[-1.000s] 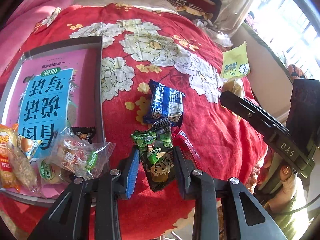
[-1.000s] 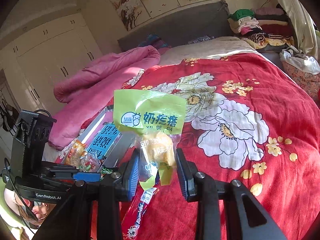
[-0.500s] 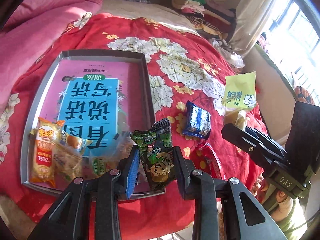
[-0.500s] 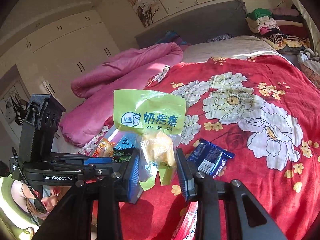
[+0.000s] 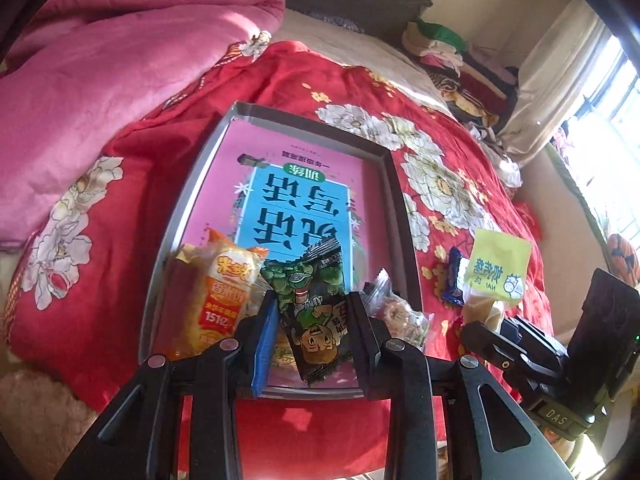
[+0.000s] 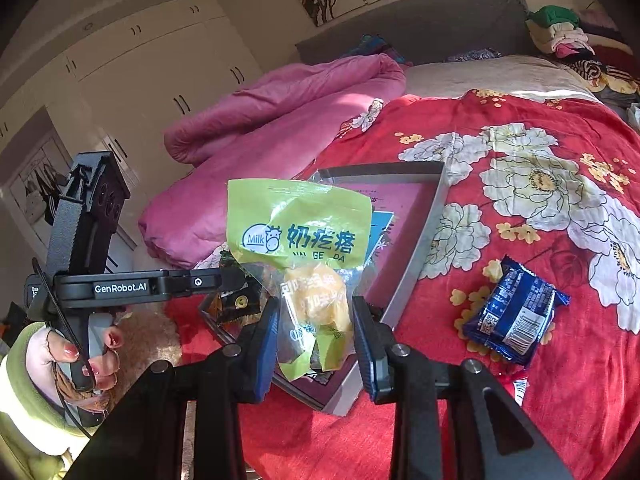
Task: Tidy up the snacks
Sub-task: 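Carry the pea bag with left tool while right tool carries milk candy to the tray, then open the left tool over the tray while the right tool releases the milk candy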
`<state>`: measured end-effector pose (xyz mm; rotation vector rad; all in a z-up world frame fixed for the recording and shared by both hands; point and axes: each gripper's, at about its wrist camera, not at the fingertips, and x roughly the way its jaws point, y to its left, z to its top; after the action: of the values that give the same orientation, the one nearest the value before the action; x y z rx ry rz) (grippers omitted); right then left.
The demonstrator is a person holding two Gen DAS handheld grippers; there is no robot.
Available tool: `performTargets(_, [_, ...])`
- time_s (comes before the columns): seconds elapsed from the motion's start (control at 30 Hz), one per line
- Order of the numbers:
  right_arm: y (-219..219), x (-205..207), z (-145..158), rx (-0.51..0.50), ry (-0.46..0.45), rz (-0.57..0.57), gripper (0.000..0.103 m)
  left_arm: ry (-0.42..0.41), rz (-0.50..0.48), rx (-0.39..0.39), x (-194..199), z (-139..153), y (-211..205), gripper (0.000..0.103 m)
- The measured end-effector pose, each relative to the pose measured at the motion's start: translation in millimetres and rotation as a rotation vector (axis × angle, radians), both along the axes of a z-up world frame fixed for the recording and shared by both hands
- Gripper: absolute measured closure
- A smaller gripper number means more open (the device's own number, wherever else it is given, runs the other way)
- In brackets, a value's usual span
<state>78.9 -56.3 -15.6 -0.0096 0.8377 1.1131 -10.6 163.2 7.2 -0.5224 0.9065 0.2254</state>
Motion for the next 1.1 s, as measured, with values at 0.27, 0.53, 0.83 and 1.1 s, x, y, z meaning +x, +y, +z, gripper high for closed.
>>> performTargets(0.27, [21.2, -15.7, -7.3, -0.045, -0.005, 0.048, 0.068, 0.008, 0.045, -0.007, -12.6, -7.4, 24.4, 0.069])
performTargets(0.53, [36.7, -24.7, -18.8, -0.090, -0.011, 0.082, 0.068, 0.020, 0.063, 0.019, -20.0, -13.1, 37.5, 0.069])
performTargets(0.83, [47.3, -27.1, -27.2, -0.135, -0.042, 0.088, 0.068, 0.037, 0.040, 0.060, -19.8, -17.2, 39.1, 0.069])
performTargets(1.1, [58.2, -22.9, -29.1, -0.173, -0.101, 0.071, 0.068, 0.047, 0.009, 0.070, -16.3, -23.3, 31.7, 0.069])
